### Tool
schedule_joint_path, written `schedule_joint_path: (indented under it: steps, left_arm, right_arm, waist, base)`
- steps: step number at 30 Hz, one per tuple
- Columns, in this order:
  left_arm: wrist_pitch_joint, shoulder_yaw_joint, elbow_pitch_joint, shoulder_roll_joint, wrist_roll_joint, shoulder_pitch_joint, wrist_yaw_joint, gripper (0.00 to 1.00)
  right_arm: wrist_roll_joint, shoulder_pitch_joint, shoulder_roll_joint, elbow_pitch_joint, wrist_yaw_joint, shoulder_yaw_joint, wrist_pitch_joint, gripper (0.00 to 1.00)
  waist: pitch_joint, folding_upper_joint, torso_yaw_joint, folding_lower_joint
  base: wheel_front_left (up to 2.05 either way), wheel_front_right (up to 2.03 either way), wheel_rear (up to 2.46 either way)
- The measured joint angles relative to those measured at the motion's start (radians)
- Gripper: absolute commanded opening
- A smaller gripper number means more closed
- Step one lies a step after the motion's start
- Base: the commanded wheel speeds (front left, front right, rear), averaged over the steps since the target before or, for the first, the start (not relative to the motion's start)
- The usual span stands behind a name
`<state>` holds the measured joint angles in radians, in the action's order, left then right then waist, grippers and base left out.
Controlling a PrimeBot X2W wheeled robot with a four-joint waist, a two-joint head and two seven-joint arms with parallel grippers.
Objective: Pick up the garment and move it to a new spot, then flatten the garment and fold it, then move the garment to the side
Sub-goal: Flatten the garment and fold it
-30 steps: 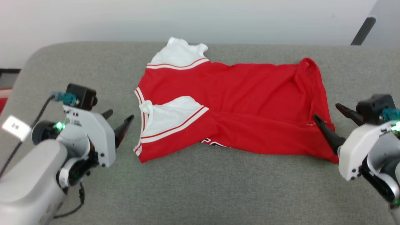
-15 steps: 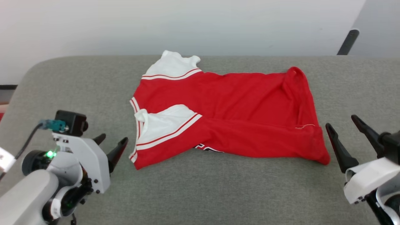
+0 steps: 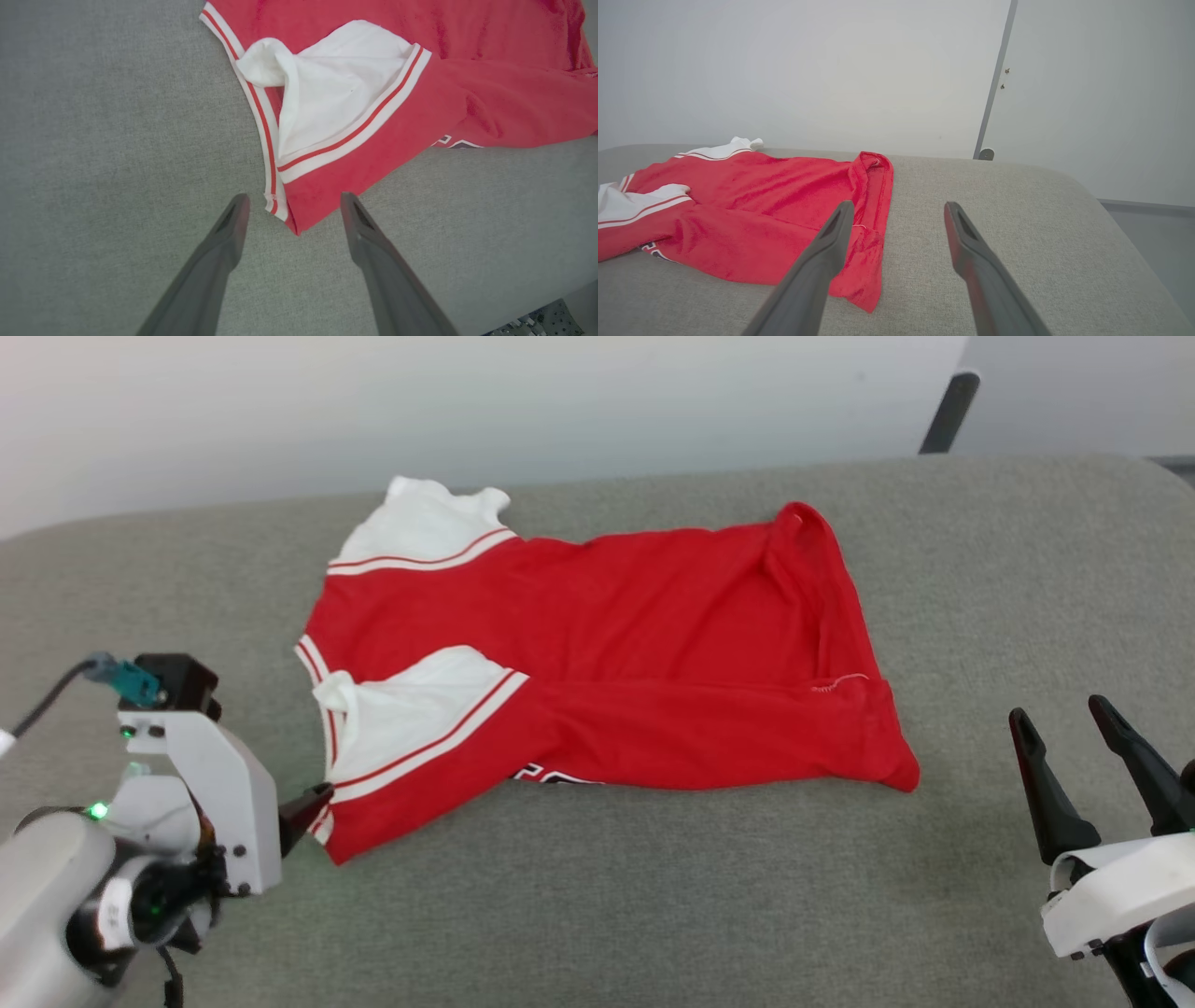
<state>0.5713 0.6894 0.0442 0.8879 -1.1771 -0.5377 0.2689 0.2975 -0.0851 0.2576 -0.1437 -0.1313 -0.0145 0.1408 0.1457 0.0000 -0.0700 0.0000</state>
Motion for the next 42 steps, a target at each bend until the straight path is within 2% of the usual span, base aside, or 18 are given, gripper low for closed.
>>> schedule_joint_path:
  steps: [9, 27, 28, 29, 30, 35, 42]
  left_arm:
    - [0.121, 0.028, 0.128, -0.022, -0.033, -0.058, -0.006, 1.0]
    - [0.185, 0.1, 0.301, -0.084, 0.009, -0.136, -0.069, 1.0]
    - [0.192, 0.102, 0.312, -0.09, 0.008, -0.139, -0.076, 0.85]
    - [0.195, 0.104, 0.319, -0.094, 0.008, -0.142, -0.084, 0.38]
    - [0.195, 0.105, 0.327, -0.096, 0.008, -0.147, -0.09, 0.0]
    - [0.184, 0.106, 0.355, -0.107, 0.013, -0.17, -0.109, 0.0]
    - [0.179, 0.113, 0.374, -0.123, 0.033, -0.201, -0.126, 0.0]
  right_arm:
    - [0.003, 0.006, -0.024, -0.002, 0.0, -0.017, 0.0, 1.0]
    - [0.001, 0.005, -0.047, -0.03, 0.0, -0.028, 0.036, 1.0]
    - [0.002, 0.005, -0.047, -0.032, 0.0, -0.029, 0.039, 1.0]
    - [0.005, 0.005, -0.047, -0.032, 0.0, -0.029, 0.045, 1.0]
    - [0.009, 0.004, -0.047, -0.033, 0.0, -0.029, 0.05, 1.0]
    - [0.044, 0.001, -0.028, -0.034, 0.0, -0.007, 0.128, 1.0]
    - [0.092, -0.051, 0.018, -0.002, 0.0, 0.02, 0.332, 1.0]
  waist:
    - [0.054, 0.0, -0.046, 0.0]
    - [0.101, 0.0, -0.072, 0.0]
    - [0.102, 0.0, -0.071, 0.0]
    - [0.103, 0.0, -0.07, 0.0]
    - [0.104, 0.0, -0.07, 0.0]
    - [0.111, 0.0, -0.066, 0.0]
    - [0.125, 0.0, -0.052, 0.0]
  base:
    - [0.0, 0.0, 0.0]
    - [0.0, 0.0, 0.0]
    - [0.0, 0.0, 0.0]
    - [0.0, 0.0, 0.0]
    - [0.0, 0.0, 0.0]
    - [0.0, 0.0, 0.0]
    - [0.0, 0.0, 0.0]
